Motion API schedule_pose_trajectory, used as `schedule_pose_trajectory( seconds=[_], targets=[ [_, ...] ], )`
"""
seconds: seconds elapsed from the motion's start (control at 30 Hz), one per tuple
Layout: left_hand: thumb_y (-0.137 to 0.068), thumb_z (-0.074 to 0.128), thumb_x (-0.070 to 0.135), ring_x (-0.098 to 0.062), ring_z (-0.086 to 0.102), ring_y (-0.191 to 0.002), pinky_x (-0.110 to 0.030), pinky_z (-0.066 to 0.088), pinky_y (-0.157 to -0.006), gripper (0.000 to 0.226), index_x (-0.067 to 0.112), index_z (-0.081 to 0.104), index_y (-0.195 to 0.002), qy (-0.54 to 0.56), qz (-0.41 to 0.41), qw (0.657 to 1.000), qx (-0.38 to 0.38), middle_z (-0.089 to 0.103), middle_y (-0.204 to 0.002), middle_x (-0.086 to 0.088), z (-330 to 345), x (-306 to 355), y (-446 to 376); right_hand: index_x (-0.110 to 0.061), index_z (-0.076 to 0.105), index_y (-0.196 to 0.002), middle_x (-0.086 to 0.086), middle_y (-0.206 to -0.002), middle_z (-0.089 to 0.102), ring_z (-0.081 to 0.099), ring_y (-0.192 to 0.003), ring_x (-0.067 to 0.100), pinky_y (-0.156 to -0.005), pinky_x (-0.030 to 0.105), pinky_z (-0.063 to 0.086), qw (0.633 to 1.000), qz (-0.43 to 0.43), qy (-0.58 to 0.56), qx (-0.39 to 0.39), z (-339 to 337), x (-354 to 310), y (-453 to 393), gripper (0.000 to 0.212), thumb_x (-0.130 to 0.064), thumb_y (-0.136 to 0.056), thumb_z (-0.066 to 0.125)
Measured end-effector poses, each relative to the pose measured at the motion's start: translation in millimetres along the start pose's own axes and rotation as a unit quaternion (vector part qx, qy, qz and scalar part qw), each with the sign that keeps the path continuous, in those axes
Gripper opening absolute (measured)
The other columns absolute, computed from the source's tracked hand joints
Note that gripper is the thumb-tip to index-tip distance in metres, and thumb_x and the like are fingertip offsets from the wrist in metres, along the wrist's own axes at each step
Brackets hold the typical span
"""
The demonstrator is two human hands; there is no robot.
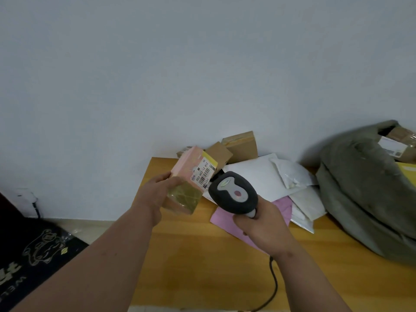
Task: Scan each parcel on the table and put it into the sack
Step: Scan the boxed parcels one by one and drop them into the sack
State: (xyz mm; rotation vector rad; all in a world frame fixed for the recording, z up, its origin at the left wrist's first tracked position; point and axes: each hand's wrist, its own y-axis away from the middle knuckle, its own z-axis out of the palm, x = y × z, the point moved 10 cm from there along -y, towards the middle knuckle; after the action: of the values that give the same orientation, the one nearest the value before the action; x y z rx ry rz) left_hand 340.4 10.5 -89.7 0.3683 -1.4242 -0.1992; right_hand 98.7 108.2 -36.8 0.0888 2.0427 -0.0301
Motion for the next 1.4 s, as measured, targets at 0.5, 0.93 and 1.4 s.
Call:
schedule_pose_trajectory(
  seconds=[0.5,0.93,1.4],
  targets=[
    [-0.083,0.074,0.03,-0.02,0.062,-0.088,-0.03,0.044,-0.069,0.049,0.024,0.06,-0.129,0.025,-0.004,0.999,-0.034,0.068,-0.107,-0.003,81.7,-8.2,22.9,-0.015,0.064,-0.096,-0.002,-0.068,0.067,0.066,-0.059,0.008,-0.058,0.019,0.051,0.989,0.039,-0.127,0.067,-59.3,32.3,5.8,0.007,-0.013,-0.089,0.066],
    [-0.086,0.069,0.042,-0.019,0.068,-0.094,-0.033,0.052,-0.076,0.043,0.025,0.057,-0.124,0.062,-0.006,0.992,-0.114,0.07,-0.11,-0.002,295.8,-25.3,71.3,-0.029,0.064,-0.109,-0.015,-0.082,0.076,0.075,-0.083,0.019,-0.068,0.03,0.056,0.922,0.074,-0.324,0.199,-211.1,117.2,14.0,0.02,-0.022,-0.091,0.07],
    [-0.085,0.066,0.045,-0.01,0.06,-0.107,-0.024,0.048,-0.082,0.054,0.031,0.044,-0.132,-0.108,0.141,0.932,-0.315,0.059,-0.122,0.006,484.1,13.0,124.7,-0.006,0.065,-0.119,0.017,-0.089,0.071,0.063,-0.072,0.026,-0.059,0.034,0.051,0.827,0.028,-0.422,0.37,-345.9,161.4,38.9,0.03,-0.017,-0.091,0.07]
  ],
)
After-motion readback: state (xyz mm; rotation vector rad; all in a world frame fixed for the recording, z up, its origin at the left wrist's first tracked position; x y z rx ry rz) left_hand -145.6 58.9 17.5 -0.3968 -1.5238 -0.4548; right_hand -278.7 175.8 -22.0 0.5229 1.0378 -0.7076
